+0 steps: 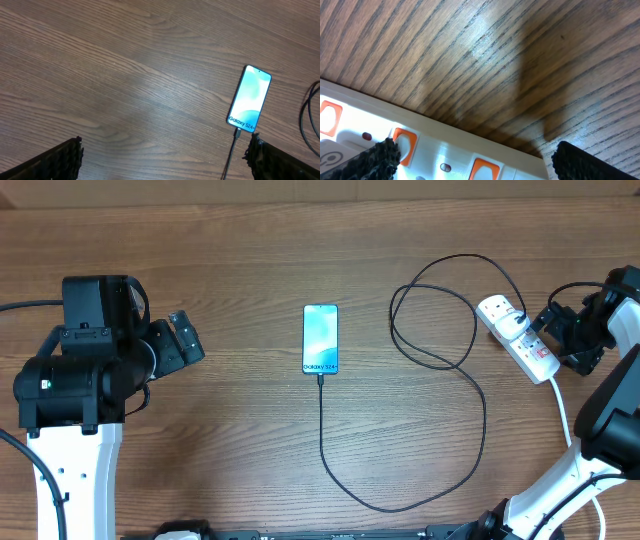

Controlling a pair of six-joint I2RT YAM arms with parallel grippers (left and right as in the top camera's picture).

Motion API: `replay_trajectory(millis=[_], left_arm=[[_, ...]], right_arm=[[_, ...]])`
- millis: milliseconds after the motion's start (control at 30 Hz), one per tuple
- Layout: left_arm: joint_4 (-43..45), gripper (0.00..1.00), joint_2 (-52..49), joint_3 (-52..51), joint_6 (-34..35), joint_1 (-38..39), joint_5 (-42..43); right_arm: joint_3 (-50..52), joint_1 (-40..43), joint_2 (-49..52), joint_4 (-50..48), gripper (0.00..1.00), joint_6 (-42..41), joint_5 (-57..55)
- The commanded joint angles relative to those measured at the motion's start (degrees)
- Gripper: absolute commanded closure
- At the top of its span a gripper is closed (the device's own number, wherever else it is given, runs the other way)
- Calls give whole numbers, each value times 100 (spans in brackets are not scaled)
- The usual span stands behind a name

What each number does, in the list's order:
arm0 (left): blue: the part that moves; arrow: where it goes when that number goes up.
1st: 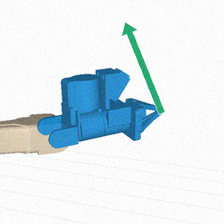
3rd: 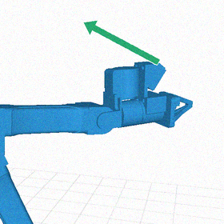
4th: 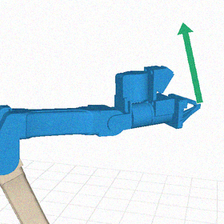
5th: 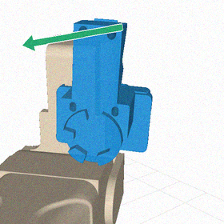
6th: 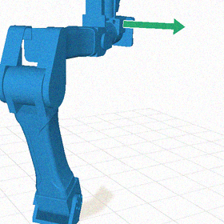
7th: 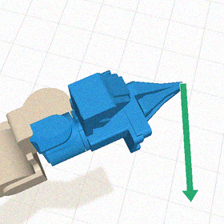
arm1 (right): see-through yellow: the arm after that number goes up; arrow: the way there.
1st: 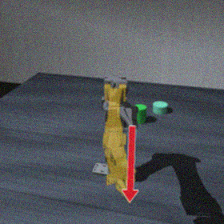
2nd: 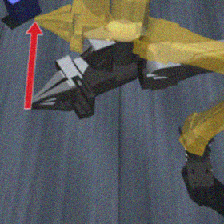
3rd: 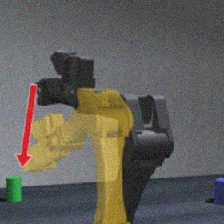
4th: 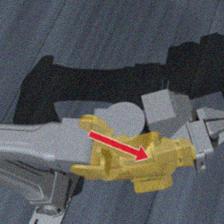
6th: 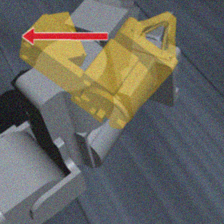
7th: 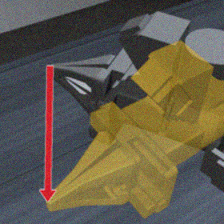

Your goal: Plug charger to phone and switch on socket

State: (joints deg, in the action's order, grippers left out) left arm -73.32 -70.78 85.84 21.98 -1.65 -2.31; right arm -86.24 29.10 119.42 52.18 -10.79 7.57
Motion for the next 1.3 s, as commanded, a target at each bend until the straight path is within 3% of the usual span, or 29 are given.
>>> replay_trajectory(millis=[0, 567, 800, 1067, 1267], left_arm=[[-13, 0, -20, 24, -101, -26, 44], [-13, 0, -20, 24, -101, -26, 44], [-13, 1, -20, 24, -101, -26, 44], [-15, 0, -20, 24, -101, -26, 44], [-13, 1, -20, 24, -101, -26, 44]], right_arm=[[76, -179, 33, 146, 0, 31, 153], [57, -177, 31, 221, 1, 33, 59], [-632, 4, -164, 997, 0, -114, 26], [-780, 85, -1631, 1663, 0, -321, 7], [-754, -343, -2975, 2269, 0, -382, 9]])
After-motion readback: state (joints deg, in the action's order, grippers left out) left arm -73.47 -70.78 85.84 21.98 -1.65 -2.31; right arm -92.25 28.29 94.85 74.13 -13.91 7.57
